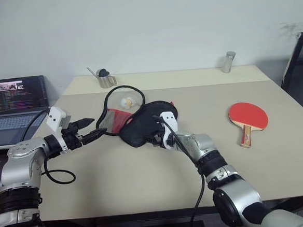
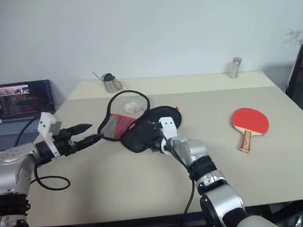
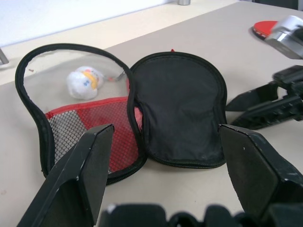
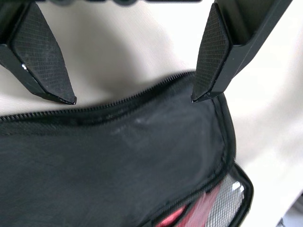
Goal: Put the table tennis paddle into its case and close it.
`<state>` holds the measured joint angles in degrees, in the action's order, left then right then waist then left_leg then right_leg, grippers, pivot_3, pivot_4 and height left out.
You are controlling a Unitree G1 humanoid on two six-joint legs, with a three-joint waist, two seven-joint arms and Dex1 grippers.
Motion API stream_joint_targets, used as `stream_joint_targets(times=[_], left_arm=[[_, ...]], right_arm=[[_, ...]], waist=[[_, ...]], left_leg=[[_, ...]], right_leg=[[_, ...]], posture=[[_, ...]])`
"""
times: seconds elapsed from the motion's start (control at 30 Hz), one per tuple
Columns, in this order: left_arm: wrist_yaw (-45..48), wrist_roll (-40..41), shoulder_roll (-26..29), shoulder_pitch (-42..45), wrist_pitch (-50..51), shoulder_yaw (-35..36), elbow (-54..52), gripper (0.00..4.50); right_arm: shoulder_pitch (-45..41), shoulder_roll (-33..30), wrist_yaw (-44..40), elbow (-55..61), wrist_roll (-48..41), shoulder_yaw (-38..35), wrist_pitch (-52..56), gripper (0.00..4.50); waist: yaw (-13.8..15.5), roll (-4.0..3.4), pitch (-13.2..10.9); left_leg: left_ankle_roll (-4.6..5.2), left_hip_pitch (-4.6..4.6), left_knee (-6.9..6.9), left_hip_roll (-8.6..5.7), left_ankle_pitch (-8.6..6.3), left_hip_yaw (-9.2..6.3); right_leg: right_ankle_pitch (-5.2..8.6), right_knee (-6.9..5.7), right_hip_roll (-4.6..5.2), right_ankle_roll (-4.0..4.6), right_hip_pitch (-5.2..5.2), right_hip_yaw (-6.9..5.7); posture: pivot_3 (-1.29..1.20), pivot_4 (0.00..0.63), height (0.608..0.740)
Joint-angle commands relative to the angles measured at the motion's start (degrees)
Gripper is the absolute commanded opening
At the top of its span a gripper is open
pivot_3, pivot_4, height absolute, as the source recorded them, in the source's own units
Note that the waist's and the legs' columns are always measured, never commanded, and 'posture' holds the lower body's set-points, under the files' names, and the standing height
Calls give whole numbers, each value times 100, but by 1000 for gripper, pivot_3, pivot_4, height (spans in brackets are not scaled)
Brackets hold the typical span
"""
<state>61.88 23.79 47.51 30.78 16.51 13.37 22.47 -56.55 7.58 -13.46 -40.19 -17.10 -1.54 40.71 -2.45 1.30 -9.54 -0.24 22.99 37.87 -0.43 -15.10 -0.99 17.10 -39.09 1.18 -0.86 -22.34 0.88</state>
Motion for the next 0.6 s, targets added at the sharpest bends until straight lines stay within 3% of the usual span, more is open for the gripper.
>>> stream_joint_targets(times=[0.03,0.53,0.6], left_arm=[[60,-37,125,161,-135,72,-35,3831],[144,-62,106,163,-151,71,-51,3831],[137,-70,97,176,-154,61,-49,3831]], right_arm=[[-256,368,46,-263,-29,-74,-261,4260],[-508,1069,599,-978,-255,-151,-1177,4260],[-477,1152,630,-968,-300,-89,-1107,3884]], waist=[[-9,0,0],[-20,1,0],[-21,0,0]], left_leg=[[0,0,-1,0,0,0],[-2,-2,0,0,0,-1],[-2,-2,0,0,0,0]], right_leg=[[0,0,0,0,0,0],[0,-5,1,0,1,0],[0,-4,1,0,1,0]], posture=[[0,150,740],[0,150,740],[0,150,740]])
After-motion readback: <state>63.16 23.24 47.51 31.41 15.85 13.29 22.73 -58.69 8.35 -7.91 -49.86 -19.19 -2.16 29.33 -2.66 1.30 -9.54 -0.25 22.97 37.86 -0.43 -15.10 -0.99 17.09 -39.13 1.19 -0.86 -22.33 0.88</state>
